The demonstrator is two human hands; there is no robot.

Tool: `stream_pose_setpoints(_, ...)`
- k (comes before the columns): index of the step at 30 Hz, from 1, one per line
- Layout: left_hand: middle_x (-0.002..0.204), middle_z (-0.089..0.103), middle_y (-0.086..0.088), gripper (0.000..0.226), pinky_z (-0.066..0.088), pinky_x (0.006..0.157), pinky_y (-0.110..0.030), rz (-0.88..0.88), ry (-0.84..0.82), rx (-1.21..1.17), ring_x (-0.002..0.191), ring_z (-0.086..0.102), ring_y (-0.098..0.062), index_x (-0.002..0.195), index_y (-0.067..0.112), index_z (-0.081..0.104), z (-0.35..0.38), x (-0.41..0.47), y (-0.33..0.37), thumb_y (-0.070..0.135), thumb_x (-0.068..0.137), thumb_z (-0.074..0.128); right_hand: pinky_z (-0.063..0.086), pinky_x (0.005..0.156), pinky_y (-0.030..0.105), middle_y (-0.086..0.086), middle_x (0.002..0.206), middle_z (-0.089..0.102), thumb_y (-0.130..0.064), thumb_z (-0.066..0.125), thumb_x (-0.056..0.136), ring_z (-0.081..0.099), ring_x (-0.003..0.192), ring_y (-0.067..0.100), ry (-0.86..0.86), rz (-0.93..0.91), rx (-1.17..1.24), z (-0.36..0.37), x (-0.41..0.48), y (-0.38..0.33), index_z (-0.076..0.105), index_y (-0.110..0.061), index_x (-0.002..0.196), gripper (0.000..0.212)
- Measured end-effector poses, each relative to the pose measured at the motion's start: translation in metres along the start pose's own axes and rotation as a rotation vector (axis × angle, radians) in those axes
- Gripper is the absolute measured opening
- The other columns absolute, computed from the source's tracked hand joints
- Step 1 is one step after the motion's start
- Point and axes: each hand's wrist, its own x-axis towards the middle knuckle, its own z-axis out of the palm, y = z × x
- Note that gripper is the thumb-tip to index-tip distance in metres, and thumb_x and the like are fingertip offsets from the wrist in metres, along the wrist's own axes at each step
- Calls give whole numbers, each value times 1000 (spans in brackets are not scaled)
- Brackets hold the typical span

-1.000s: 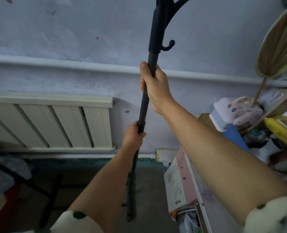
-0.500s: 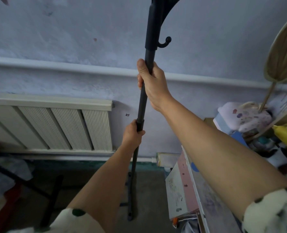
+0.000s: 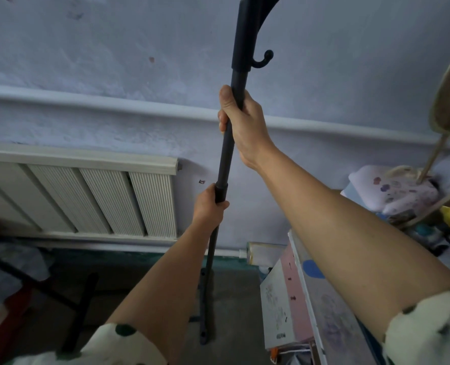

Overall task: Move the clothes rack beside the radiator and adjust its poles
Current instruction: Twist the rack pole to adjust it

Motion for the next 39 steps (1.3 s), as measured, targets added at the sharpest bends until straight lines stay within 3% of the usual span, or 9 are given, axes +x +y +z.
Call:
stream_pose_setpoints(10,114,63,-8,41,44,79,-30,0,-43,65,104,59,-24,123,14,52,-5,-6,-3,14,84,65,47,74,24,6,80,54,-33,45,100,53,75,15,-9,-15,-76,3,-11,2,45,-16,95,18)
stream_pose_setpoints(15,112,63,-12,33,46,73,-33,20,-28,108,85,54,-19,119,11,51,-9,-7,10,19,88,59,47,76,35,0,82,54,-35,45,99,52,75,16,44,-8,-215,3,-17,-1,45,-13,101,22)
stream_pose_setpoints(18,113,63,-13,34,51,76,-38,36,-35,118,87,58,-22,118,9,50,-15,-13,18,20,87,61,43,62,19,-3,80,51,-31,49,97,49,66,9,89,-11,-347,2,-24,-2,46,-12,103,20)
stream_pose_setpoints(20,118,62,-13,41,53,82,-39,38,-26,112,95,61,-25,123,8,48,-21,-19,22,21,86,62,44,63,15,2,92,54,-25,52,95,52,73,9,144,-28,-399,3,-32,-4,46,-10,108,21)
stream_pose_setpoints(23,125,59,-12,48,47,79,-32,47,14,135,107,59,-27,130,10,46,-35,-26,26,23,87,62,45,91,40,12,119,50,-16,55,92,53,104,26,309,-102,-534,7,-48,-7,46,-4,119,31)
stream_pose_setpoints(26,117,63,-11,41,44,78,-30,67,66,149,103,60,-25,126,11,52,-54,-34,27,23,87,61,43,89,50,15,112,52,-7,56,87,52,101,31,454,-267,-584,17,-66,-11,50,-1,109,23)
stream_pose_setpoints(31,100,70,-13,26,56,80,-41,108,145,103,87,66,-28,112,10,61,-98,-51,22,22,88,59,47,82,48,13,95,54,-3,54,89,54,86,27,318,-328,-508,61,-78,-25,51,-1,95,7)
stream_pose_setpoints(35,83,71,-13,14,57,73,-43,173,181,118,75,66,-29,90,7,66,-151,-63,10,16,86,57,47,73,39,8,84,55,-2,54,88,54,78,24,193,-321,-529,119,-82,-33,51,-5,86,5)
stream_pose_setpoints(39,64,67,-14,21,54,66,-43,162,223,150,63,64,-29,69,3,63,-224,-74,-18,14,84,54,37,69,25,11,86,58,-3,55,88,54,79,24,28,-265,-534,195,-84,-33,54,-3,86,2)
